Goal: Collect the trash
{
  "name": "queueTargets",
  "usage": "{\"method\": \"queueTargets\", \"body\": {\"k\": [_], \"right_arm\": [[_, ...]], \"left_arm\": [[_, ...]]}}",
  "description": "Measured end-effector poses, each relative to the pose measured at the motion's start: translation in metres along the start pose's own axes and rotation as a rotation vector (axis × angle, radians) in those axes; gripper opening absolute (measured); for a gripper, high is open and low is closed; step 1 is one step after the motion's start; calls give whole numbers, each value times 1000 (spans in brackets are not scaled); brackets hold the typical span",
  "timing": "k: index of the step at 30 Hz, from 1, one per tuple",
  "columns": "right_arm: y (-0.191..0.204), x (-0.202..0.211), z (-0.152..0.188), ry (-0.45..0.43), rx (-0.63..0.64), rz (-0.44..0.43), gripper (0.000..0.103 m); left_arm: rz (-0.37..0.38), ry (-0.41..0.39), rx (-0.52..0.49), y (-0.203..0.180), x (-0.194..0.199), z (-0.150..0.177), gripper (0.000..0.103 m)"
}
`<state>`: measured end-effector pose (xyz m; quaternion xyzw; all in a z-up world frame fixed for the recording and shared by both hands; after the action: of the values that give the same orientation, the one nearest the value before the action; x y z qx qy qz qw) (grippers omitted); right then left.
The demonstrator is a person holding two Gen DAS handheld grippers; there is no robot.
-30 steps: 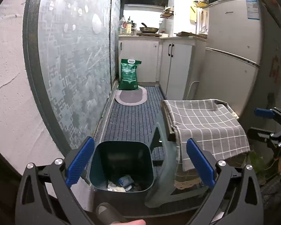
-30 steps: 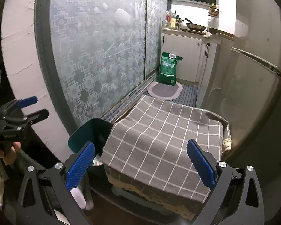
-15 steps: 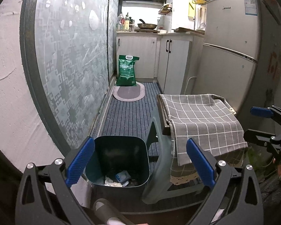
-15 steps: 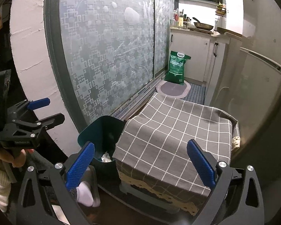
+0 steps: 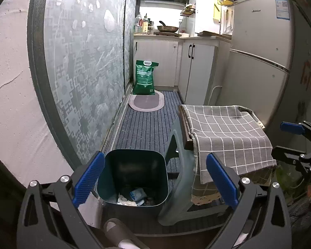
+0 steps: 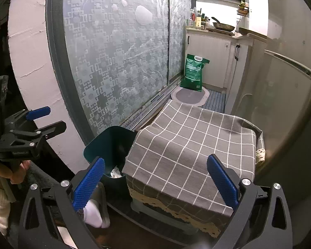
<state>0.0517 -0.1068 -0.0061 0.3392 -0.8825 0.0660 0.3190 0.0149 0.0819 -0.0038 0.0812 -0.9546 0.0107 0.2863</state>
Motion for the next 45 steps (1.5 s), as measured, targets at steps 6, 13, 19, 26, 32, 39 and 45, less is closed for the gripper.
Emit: {"method": "queueTargets", "body": {"k": [6, 13, 19, 26, 32, 39, 45], "right_arm": [[1, -2, 1, 3, 6, 0, 100], [2, -2, 1, 3, 6, -1, 100], [2, -2, 1, 4, 8, -2, 100], [2, -3, 1, 4, 7, 0, 100], [2, -3, 1, 4, 7, -1, 100], [3, -3, 1, 2, 6, -1, 100], [3, -3, 1, 4, 7, 0, 100]], "left_arm": [[4, 1, 0, 0, 0, 0, 100], [4, 2, 0, -1, 0, 0, 100], [4, 2, -2, -2, 0, 1, 100], [4, 4, -6, -3, 0, 2, 100], [6, 4, -6, -3, 0, 2, 100], [5, 5, -4, -4, 0, 2, 100], [6, 5, -4, -4, 0, 2, 100]]}}
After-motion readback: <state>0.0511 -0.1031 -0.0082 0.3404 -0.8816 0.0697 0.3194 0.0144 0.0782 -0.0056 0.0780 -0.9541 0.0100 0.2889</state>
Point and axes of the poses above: each gripper's, at about its wrist camera, not at the fingertips, and x roughly against the way its jaws point, y to its left, z to its underside, the point moved 6 cm from there along -x, roughly the way its jaws point, and after that the axes turned 8 degrees about -z, right-handed, at the moved point
